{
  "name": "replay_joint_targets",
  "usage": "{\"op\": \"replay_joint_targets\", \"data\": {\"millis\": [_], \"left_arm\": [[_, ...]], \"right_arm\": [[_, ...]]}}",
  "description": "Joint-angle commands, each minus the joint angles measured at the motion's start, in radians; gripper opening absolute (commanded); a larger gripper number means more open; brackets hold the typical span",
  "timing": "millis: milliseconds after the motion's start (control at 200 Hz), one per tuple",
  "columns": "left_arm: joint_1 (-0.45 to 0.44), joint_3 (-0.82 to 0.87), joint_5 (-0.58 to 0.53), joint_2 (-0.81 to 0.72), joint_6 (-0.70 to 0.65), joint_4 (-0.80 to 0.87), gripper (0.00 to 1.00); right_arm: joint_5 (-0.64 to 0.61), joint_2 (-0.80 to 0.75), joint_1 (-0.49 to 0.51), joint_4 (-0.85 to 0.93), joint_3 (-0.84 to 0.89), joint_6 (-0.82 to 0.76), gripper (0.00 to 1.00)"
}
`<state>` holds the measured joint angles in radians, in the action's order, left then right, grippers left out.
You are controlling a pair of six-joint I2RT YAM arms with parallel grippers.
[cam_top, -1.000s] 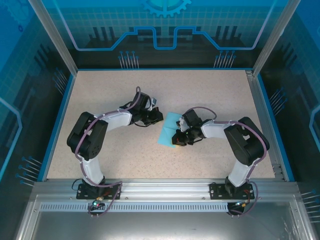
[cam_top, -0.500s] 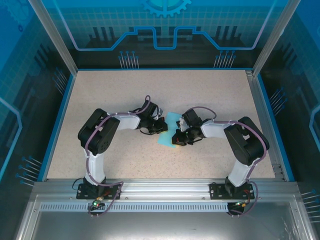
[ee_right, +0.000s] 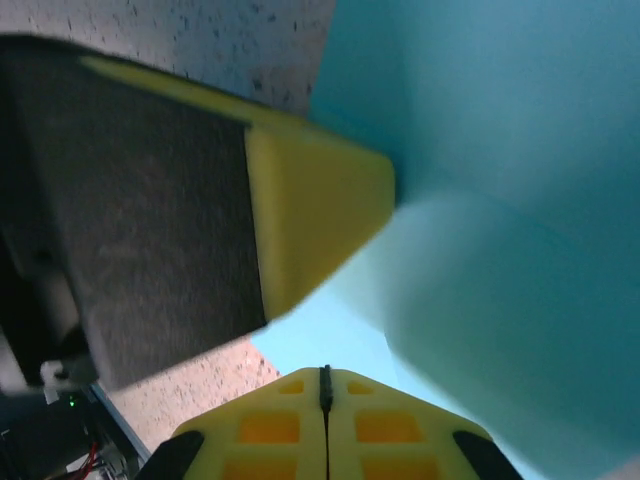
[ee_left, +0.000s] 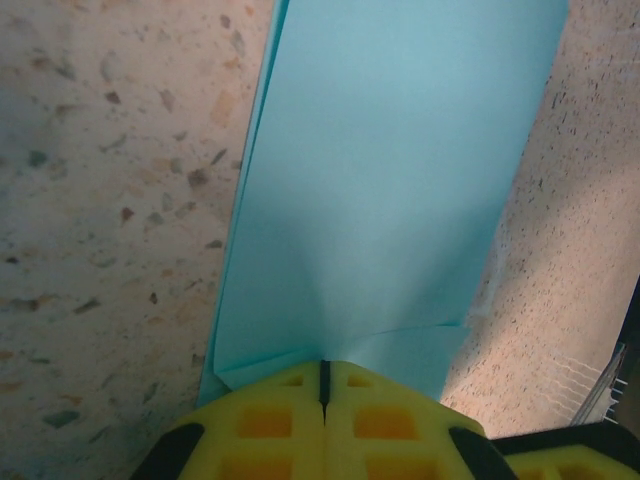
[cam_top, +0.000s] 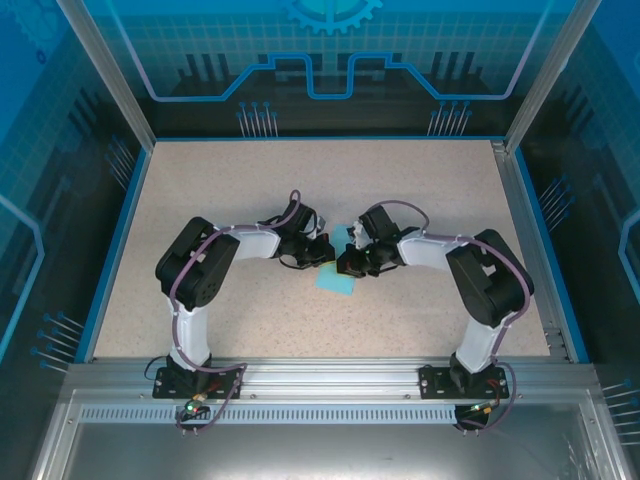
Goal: Fold a paper plane with a square sheet of paper (pick it up from the middle)
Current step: Fold the triangle a second time at the center of the table.
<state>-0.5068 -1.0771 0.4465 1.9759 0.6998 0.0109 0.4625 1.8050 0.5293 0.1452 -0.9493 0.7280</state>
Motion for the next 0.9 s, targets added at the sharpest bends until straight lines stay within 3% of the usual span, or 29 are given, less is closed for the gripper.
{"op": "replay_joint_targets", "data": {"millis": [0, 185, 895], "left_arm": [[0.001, 0.029, -0.034, 0.028, -0.006, 0.019, 0.00], [0.001, 0.031, -0.033, 0.029, -0.003, 0.018, 0.00], [0.001, 0.031, -0.054, 0.046, 0.020, 0.036, 0.00]], "right_arm": [[-0.006, 0.071, 0.000, 0.016, -0.024, 0.009, 0.06], [-0.027, 0.117, 0.000, 0.027, 0.004, -0.004, 0.06], [0.075, 0.001, -0.008, 0.087, 0.153, -0.111, 0.10]]}}
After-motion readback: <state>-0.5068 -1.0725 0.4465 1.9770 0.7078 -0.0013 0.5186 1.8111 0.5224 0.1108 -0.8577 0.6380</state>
